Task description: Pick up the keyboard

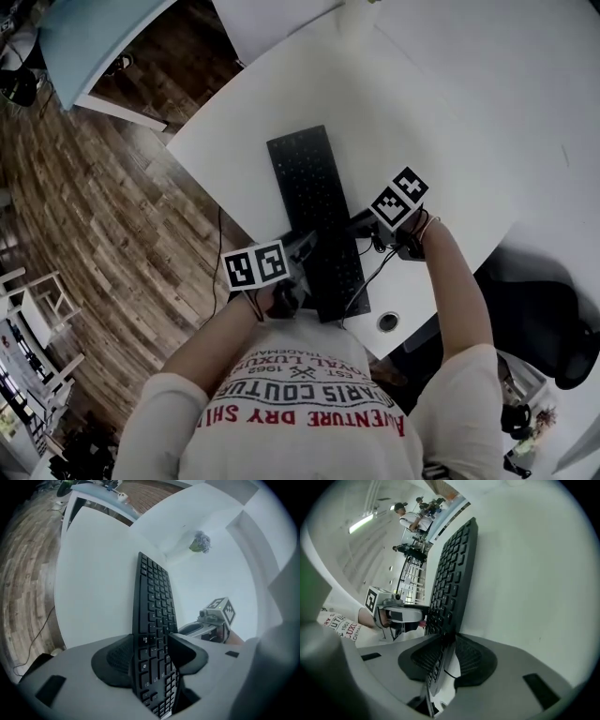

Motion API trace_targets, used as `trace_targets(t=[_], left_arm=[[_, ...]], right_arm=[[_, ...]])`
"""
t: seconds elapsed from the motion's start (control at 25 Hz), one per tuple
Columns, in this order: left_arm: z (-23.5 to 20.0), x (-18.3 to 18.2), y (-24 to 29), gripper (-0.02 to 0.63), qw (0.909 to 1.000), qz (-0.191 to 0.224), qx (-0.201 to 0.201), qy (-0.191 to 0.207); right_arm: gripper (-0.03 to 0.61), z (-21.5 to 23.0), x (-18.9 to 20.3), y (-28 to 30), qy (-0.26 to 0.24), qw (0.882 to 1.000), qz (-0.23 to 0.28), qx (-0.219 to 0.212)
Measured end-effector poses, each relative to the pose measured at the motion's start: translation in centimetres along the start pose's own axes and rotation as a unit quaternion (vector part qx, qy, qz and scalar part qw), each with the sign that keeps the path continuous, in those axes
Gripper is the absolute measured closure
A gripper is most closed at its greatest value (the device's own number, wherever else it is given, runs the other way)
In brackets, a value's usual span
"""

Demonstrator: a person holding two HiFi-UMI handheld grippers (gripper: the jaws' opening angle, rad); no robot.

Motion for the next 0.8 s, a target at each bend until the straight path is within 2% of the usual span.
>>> trace_targets(t=[0.08, 0.28, 0.8], left_arm=[[-0.5, -0.1, -0.3, 0.395, 0.9999, 0.006, 0.008, -0.013], [-1.9, 0.5, -1.6, 0.491, 0.999, 0.021, 0.022, -0.033], [-2.3, 1.2, -3.0, 0.509, 0.9958, 0.026, 0.085, -0.023]], right_arm=[[0.471, -0.1, -0.2, -0.1, 0.015, 1.0, 0.012, 0.001], [0.48, -1.2, 0.6, 0.3, 0.01, 1.0, 0.019, 0.01], [0.492, -3.1, 1.0, -0.8, -0.006, 0.998, 0.058, 0.009]])
Point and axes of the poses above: the fingertips, and each gripper's own axes: y forward along the fingers, z to its right, x out of its underside, the point moved 6 cm from there along -y, backward along the fingers, and after that the axes turned 15 degrees about x, right-handed, at the moved point
